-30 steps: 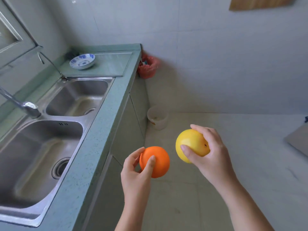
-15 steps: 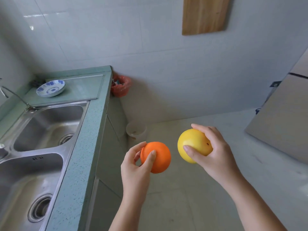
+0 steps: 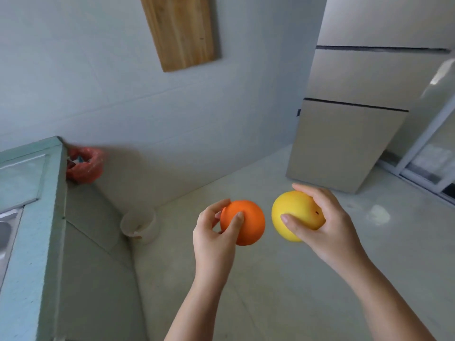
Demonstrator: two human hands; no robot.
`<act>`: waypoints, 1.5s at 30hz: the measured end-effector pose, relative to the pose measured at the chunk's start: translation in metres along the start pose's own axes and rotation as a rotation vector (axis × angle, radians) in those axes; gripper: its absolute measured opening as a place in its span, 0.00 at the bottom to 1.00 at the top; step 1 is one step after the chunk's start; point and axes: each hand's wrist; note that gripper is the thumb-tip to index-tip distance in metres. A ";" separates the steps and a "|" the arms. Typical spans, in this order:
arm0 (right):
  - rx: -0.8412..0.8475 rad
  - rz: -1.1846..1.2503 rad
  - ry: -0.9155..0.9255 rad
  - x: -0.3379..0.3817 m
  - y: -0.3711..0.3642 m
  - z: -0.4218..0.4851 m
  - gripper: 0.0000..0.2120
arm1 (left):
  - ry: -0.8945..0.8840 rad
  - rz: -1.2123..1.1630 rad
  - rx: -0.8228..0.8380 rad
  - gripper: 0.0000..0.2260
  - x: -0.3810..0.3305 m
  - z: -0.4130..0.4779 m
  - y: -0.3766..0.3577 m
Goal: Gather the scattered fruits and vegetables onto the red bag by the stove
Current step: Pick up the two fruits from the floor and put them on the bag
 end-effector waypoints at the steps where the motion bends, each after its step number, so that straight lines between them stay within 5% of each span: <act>1: -0.029 -0.012 -0.013 -0.007 0.015 0.000 0.25 | 0.003 -0.001 0.032 0.12 -0.002 -0.001 -0.017; 18: -0.464 -0.156 -0.297 -0.135 0.248 -0.046 0.25 | -0.028 -0.023 0.572 0.13 -0.028 -0.067 -0.300; 30: -0.690 -0.200 -0.526 -0.199 0.320 -0.079 0.24 | 0.014 0.045 0.901 0.13 -0.006 -0.096 -0.430; 45: -0.898 -0.306 -0.668 -0.301 0.395 0.065 0.28 | 0.069 0.041 1.177 0.12 -0.007 0.021 -0.625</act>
Point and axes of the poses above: each hand's wrist, its own z-axis towards the middle knuckle, its own y-axis out of the back of the hand, x = y × z, and after that the axes turned 1 degree about -z, right-handed
